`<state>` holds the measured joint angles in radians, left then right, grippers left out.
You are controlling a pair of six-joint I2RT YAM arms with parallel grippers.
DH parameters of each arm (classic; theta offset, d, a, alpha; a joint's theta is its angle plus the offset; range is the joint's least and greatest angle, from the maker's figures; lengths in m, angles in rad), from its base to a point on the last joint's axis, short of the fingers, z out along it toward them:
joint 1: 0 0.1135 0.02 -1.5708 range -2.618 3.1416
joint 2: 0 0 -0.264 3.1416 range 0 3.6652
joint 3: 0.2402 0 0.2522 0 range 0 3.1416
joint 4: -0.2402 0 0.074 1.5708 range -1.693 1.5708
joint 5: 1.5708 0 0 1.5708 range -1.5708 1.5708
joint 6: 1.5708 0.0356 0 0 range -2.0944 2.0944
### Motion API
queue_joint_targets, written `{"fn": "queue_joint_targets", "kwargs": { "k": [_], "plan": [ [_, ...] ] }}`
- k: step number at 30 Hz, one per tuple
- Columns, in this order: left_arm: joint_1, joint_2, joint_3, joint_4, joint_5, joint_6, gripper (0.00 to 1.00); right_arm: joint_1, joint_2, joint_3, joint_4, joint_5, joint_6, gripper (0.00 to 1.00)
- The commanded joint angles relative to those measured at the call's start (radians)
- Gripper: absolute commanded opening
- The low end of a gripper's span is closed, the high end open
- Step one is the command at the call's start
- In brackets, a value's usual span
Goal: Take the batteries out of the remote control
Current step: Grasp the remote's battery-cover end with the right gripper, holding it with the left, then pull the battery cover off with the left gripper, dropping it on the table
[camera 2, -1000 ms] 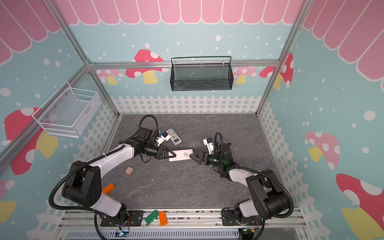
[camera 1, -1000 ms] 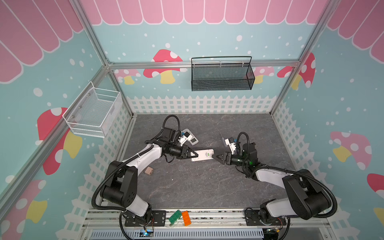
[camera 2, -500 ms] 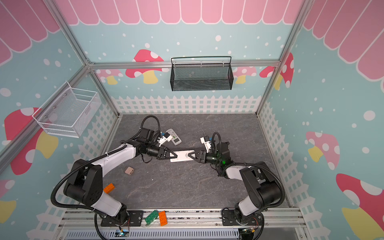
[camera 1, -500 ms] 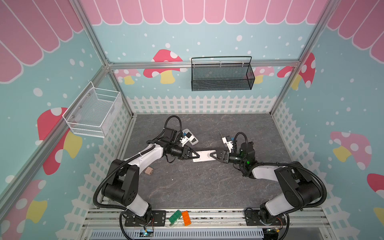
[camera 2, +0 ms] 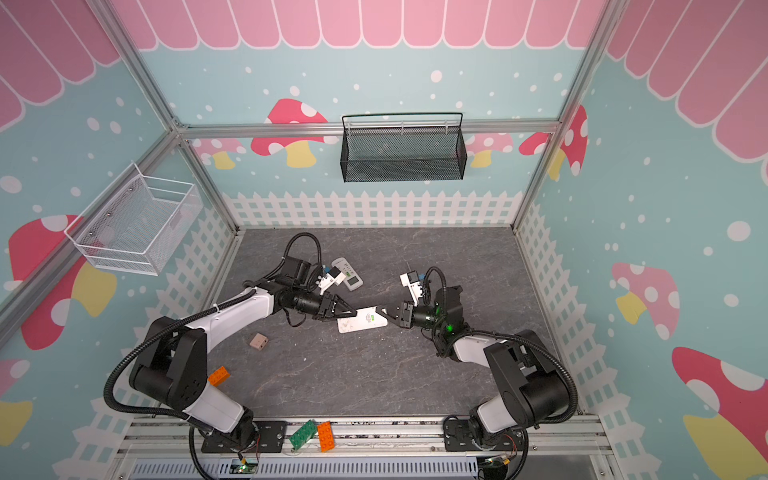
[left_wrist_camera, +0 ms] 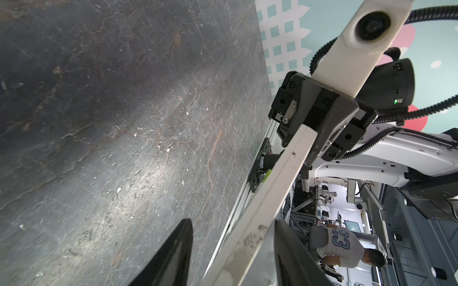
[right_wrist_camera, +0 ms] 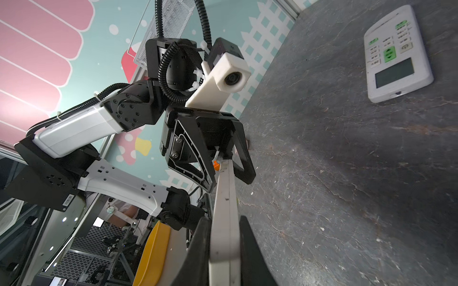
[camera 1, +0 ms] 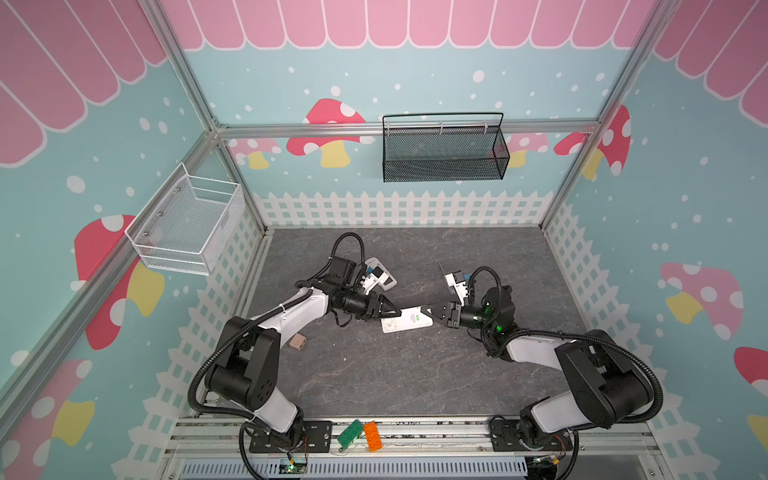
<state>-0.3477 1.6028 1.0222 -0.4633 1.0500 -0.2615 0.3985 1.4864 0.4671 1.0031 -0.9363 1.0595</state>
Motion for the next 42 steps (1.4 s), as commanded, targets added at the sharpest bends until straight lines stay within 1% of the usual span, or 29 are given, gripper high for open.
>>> {"fn": "queue_joint_targets", "kwargs": {
  "k": [1,3,5,14,17,21,27,29,32,36,37,39,42],
  "plan": [
    [-0.004,0.011,0.008,-0.016,-0.015,0.008,0.54,-0.003,-0.021,-0.011,0.047,0.031,0.032,0.01],
    [-0.008,0.008,0.000,-0.026,-0.024,0.027,0.60,-0.004,-0.037,-0.020,0.045,0.041,0.032,0.00],
    [-0.009,0.011,-0.011,-0.028,-0.029,0.035,0.63,-0.011,-0.042,-0.024,0.045,0.042,0.033,0.00],
    [-0.022,0.022,-0.008,-0.043,-0.037,0.046,0.59,-0.025,-0.042,-0.022,0.047,0.058,0.053,0.00],
    [-0.035,0.030,-0.008,-0.044,-0.044,0.053,0.55,-0.026,-0.043,-0.025,0.064,0.066,0.062,0.00],
    [-0.036,0.040,0.017,-0.065,-0.062,0.056,0.42,-0.026,-0.027,-0.017,0.062,0.050,0.060,0.00],
    [-0.023,0.033,0.013,-0.076,-0.115,0.047,0.30,-0.041,-0.025,-0.026,0.029,0.048,0.029,0.00],
    [-0.016,0.024,0.015,-0.098,-0.169,0.051,0.26,-0.048,-0.037,-0.033,0.028,0.051,0.028,0.00],
    [-0.012,0.017,0.001,-0.112,-0.266,0.045,0.25,-0.062,-0.047,-0.034,0.001,0.045,0.000,0.00],
    [-0.004,0.017,0.007,-0.130,-0.370,0.032,0.15,-0.070,-0.051,-0.032,-0.002,0.038,0.007,0.00],
    [-0.005,0.017,0.006,-0.130,-0.389,0.033,0.15,-0.070,-0.056,-0.034,-0.004,0.037,0.003,0.00],
    [-0.007,0.017,0.003,-0.129,-0.409,0.027,0.15,-0.073,-0.054,-0.028,-0.026,0.034,-0.018,0.00],
    [-0.004,0.016,0.001,-0.142,-0.458,0.026,0.20,-0.079,-0.055,-0.028,-0.037,0.040,-0.015,0.00]
  ]
}}
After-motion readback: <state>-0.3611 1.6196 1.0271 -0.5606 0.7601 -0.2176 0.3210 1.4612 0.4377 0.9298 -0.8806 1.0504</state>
